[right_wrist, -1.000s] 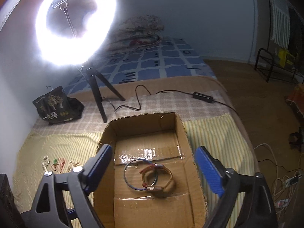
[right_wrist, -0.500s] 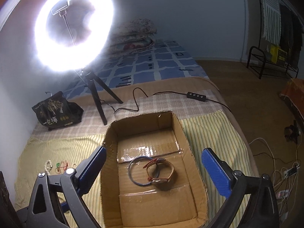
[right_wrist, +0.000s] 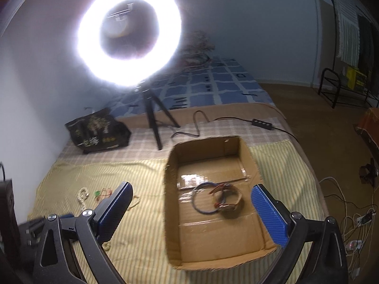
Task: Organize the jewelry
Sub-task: 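Open both tools to release the watch and bangle in the box, then grasp the white pearl necklace with the left tool while the right tool grasps the yellow bead bracelet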
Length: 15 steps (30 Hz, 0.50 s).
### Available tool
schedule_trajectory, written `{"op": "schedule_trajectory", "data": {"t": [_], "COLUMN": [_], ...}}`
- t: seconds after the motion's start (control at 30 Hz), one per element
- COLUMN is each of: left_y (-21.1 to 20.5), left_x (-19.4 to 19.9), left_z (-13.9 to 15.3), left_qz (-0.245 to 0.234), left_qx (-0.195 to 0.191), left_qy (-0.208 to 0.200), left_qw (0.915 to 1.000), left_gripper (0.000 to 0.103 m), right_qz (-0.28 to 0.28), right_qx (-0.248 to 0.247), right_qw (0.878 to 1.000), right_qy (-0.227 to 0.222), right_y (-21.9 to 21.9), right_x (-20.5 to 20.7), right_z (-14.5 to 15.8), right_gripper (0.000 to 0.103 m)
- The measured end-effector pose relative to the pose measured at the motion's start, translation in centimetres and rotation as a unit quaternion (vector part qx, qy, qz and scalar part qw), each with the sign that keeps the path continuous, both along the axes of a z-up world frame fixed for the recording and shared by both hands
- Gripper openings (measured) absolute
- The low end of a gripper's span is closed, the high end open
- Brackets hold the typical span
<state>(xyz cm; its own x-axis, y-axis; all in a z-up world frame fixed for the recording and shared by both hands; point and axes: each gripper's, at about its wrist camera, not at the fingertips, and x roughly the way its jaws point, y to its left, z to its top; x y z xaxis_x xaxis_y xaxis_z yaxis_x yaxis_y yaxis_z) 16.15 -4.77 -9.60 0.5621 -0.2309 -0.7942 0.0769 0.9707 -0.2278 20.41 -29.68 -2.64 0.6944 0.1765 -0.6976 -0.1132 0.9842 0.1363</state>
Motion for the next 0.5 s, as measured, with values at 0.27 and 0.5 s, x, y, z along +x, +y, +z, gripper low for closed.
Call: {"op": "schedule_trajectory", "data": {"t": [0.27,0.5], "left_y": [7.0,10.9], "left_x": [-0.1,0.0], "left_z": [-0.1,-2.4], "left_qz": [0.055,0.088], "left_qx": [-0.008,-0.017], "left_qy": [0.011,0.05], "left_qw": [0.9984,0.9947], "left_gripper": [0.06,0.06], "right_qz": [0.071,0.153], "right_qx": [0.002,0.004], "right_qw": [0.997,0.985], "right_qy": [0.016,0.081], "right_y": [5.1,10.5], "right_x": [-2.0,-2.1], "right_z": [-0.6,-3.9], "right_gripper": [0.097,0.082]}}
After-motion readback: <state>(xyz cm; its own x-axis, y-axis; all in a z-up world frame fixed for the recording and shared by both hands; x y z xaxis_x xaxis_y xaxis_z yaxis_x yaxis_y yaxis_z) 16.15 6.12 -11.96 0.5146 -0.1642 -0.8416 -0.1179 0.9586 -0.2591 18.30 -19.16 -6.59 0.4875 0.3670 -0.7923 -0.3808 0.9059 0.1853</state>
